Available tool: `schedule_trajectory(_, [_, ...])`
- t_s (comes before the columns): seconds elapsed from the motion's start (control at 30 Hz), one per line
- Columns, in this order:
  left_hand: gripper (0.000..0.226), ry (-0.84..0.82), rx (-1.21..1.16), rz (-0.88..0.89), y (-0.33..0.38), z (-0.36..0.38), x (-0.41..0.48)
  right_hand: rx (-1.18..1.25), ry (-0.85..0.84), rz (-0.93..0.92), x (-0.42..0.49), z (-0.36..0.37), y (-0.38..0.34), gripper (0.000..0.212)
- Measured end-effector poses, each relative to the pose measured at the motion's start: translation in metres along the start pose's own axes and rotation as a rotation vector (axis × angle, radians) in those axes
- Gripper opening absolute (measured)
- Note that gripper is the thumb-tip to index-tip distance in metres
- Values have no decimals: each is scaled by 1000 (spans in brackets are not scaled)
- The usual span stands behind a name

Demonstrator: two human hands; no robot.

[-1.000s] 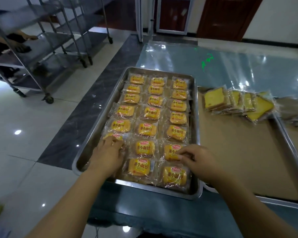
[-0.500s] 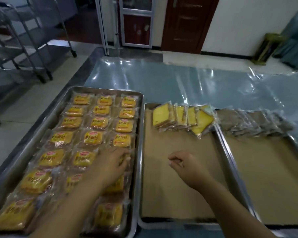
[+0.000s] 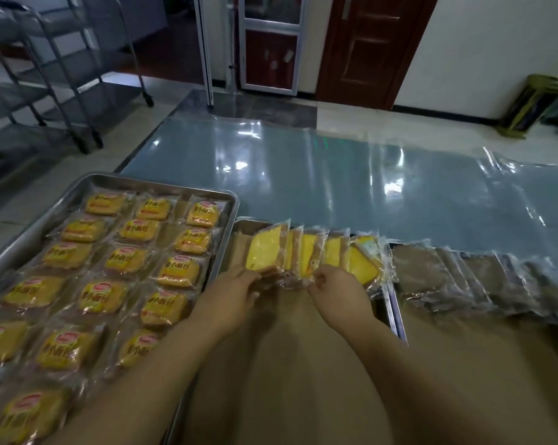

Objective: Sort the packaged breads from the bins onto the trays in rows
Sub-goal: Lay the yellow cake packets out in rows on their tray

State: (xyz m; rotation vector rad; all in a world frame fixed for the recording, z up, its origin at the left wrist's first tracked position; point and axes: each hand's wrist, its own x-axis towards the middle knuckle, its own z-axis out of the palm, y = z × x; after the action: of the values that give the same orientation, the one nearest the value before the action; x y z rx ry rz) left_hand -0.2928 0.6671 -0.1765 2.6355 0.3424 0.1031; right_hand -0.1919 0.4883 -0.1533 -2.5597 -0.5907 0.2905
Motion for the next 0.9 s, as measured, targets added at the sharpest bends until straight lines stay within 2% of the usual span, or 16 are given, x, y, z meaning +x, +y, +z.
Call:
schedule_trajectory(0.1, [44, -37, 17, -31, -3, 9, 25, -58, -41, 18, 24, 4, -7, 33])
schedule_trajectory(0.2, [56, -144, 47, -68, -11, 17, 41, -104, -86, 47, 36, 14, -12, 38])
schedule_trajectory(0.3, [64, -250, 19, -54, -16, 24, 47, -79, -67, 65, 37, 23, -12, 30])
schedule_trajectory(0.47, [68, -223, 35, -45, -15, 28, 30, 161, 3, 115, 34, 25, -9, 19])
schedule_trajectory(0.7, [62, -187, 200, 66, 0, 33, -30, 419, 155, 144, -6, 14, 2, 19])
schedule_trajectory(0.9, [43, -244, 240, 124, 10, 45, -67, 534, 308, 135, -56, -2, 25, 25])
